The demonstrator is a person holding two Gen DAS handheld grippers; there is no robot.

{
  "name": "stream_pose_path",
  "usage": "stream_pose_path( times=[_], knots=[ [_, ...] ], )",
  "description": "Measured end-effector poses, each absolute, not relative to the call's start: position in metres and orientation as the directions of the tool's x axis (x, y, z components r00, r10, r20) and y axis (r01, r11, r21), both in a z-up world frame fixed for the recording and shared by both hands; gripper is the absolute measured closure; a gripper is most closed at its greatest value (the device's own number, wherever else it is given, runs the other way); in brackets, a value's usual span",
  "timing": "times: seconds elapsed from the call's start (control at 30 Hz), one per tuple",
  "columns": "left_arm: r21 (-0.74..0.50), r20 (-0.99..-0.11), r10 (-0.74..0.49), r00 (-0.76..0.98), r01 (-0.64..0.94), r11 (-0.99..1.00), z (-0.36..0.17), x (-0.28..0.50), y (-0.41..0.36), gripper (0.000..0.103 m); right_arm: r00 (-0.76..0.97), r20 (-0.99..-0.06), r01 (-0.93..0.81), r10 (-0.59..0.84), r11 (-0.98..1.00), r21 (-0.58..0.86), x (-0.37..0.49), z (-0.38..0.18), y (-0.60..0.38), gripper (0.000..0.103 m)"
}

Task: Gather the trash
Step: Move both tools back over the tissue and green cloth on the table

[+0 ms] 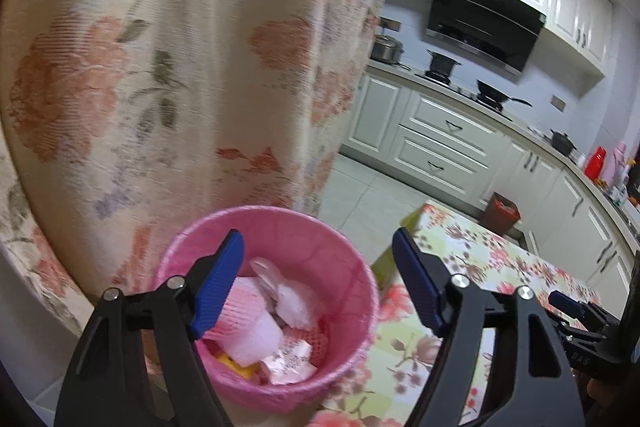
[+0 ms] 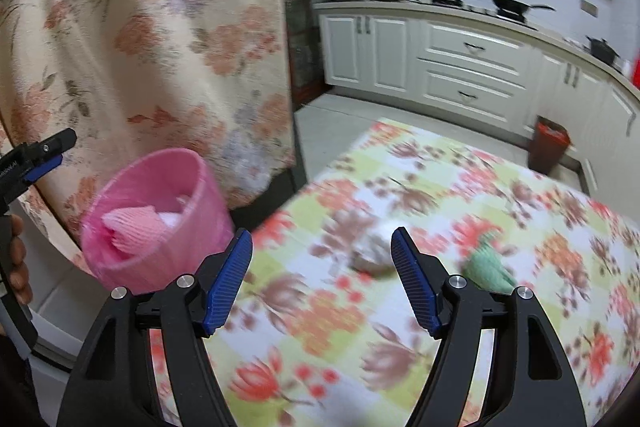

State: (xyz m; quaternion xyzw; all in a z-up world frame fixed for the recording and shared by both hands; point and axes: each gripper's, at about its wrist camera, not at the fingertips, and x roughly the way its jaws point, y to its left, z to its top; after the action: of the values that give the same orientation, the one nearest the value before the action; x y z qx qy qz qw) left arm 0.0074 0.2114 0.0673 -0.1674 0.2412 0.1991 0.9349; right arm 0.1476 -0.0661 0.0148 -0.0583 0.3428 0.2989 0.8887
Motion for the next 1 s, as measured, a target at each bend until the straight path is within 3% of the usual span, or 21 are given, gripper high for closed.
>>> stream_pose_path(
  times=[0.37,1.0],
  knots=[
    [-0.224,-0.546,0.171,0.82,-0.339,0.914,0.048,0.041,0.154,0.031,0.622,-0.672,-0.448,0.402,0.887,0.115,0.156,-0.01,-0.151,0.035],
    [-0.224,-0.637,-0.029,0.77,-0.149,0.963,0.001,0.12,0.07,0.034,0.616,-0.704,-0.36,0.354,0.921,0.149,0.195,-0.044,-0.205,0.035]
  ],
)
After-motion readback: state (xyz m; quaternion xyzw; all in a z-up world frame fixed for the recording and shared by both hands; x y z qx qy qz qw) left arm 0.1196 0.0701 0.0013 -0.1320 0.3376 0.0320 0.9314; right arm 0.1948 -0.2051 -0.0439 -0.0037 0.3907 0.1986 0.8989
